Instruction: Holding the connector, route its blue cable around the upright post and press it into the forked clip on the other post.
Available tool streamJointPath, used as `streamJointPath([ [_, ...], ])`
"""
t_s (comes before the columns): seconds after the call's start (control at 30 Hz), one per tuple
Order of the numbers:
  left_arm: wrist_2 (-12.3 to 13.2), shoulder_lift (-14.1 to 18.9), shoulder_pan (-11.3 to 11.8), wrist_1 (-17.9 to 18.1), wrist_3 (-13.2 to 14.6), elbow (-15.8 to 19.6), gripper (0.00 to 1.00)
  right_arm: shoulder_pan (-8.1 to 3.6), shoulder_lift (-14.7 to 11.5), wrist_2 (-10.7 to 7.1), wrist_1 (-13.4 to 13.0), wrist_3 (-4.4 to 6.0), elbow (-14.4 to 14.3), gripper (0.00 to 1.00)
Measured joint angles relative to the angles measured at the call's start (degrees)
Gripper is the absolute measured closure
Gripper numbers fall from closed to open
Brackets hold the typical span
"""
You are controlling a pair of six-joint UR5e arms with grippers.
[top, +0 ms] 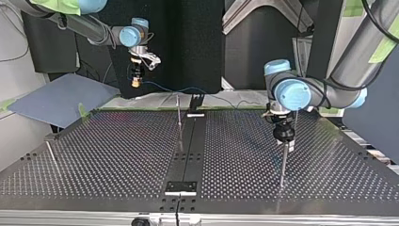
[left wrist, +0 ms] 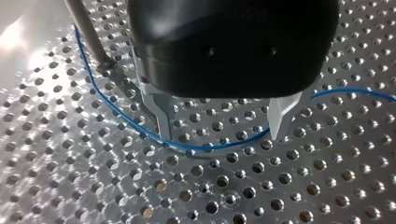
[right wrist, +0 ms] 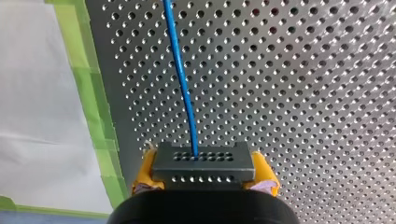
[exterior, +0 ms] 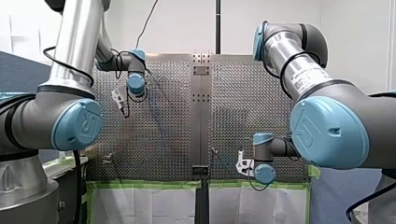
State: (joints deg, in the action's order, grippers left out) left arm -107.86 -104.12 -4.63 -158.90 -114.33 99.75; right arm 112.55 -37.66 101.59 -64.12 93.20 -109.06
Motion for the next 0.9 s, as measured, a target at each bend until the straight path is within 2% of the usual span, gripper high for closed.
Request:
streamJointPath([
  [0.43,0.0,5.2,0.9,0.6,0.9,5.7,0.00,-0.10,-0.1,-0.16,0.5,-0.21,0.0,1.00],
  [0.67,0.0,8.7,1.3,-2.0,2.1,9.1,0.00,-0.15,-0.1,-0.23,0.7,0.00,0.0,1.00],
  [0.9,-1.0,12.0,2.7,-5.4,2.3,9.6,0.00,-0.19,-0.1,-0.56,0.8,0.12,0.0,1.00],
])
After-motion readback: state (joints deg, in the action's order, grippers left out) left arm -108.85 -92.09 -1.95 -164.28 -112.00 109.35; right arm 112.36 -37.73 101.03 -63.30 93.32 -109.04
